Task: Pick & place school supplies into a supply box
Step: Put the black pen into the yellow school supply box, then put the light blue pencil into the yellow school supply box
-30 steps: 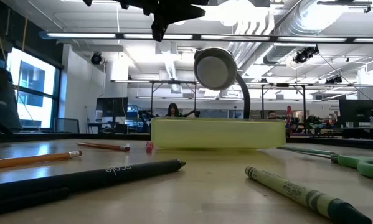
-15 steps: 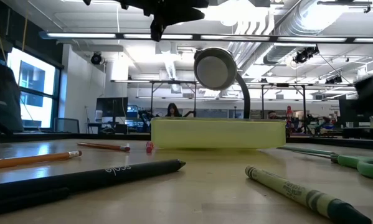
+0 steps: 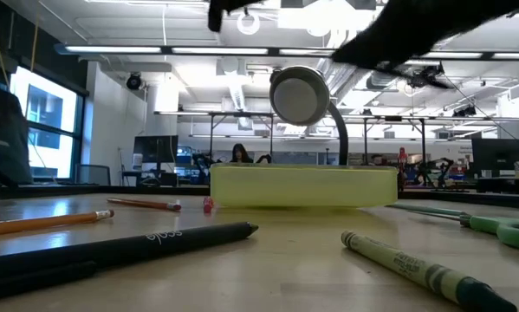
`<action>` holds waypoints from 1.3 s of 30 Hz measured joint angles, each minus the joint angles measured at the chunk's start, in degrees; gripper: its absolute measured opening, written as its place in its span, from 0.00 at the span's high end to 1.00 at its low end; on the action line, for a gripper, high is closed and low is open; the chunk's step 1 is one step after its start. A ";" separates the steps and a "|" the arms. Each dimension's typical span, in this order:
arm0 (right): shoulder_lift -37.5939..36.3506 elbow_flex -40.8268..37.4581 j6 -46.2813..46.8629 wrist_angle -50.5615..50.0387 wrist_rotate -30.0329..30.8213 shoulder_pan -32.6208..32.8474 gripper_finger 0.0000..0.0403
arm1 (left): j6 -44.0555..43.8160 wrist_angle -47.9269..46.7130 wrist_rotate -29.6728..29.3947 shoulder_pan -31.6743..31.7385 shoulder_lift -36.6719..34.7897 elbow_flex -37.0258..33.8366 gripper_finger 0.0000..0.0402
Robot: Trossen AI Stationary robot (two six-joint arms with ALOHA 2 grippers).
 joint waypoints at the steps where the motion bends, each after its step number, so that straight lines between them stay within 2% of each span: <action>1: 1.93 0.17 -0.01 0.16 -2.33 -1.80 0.96 | 0.12 -0.99 -0.76 -0.01 -1.20 -0.02 0.65; 3: 6.03 0.26 -0.79 2.39 -5.84 -5.20 0.96 | 0.19 -2.36 -2.33 -0.01 -3.44 -0.04 0.65; 6: 12.41 0.32 -1.05 10.07 -7.67 -8.96 0.96 | 0.21 -5.42 -4.78 0.03 -6.47 -0.04 0.65; 9: 17.87 0.35 -3.00 18.27 -8.23 -11.26 0.96 | 0.09 -8.40 -6.17 0.03 -7.38 -0.04 0.65; 13: 21.97 0.53 -3.88 27.19 -13.53 -13.82 0.96 | 0.04 -11.30 -6.49 0.03 -7.62 -0.08 0.65; 21: 27.77 2.96 2.24 25.97 -20.38 -16.79 0.95 | -1.67 -12.05 -6.52 0.10 -7.16 -0.08 0.65; 29: 32.13 2.97 1.74 25.36 -18.81 -17.11 0.85 | -1.71 -12.49 -6.45 0.10 -7.16 -0.08 0.65; 39: 28.92 2.97 -0.53 25.94 -18.73 -17.09 0.70 | -1.96 -13.38 -6.44 0.10 -7.16 -0.08 0.65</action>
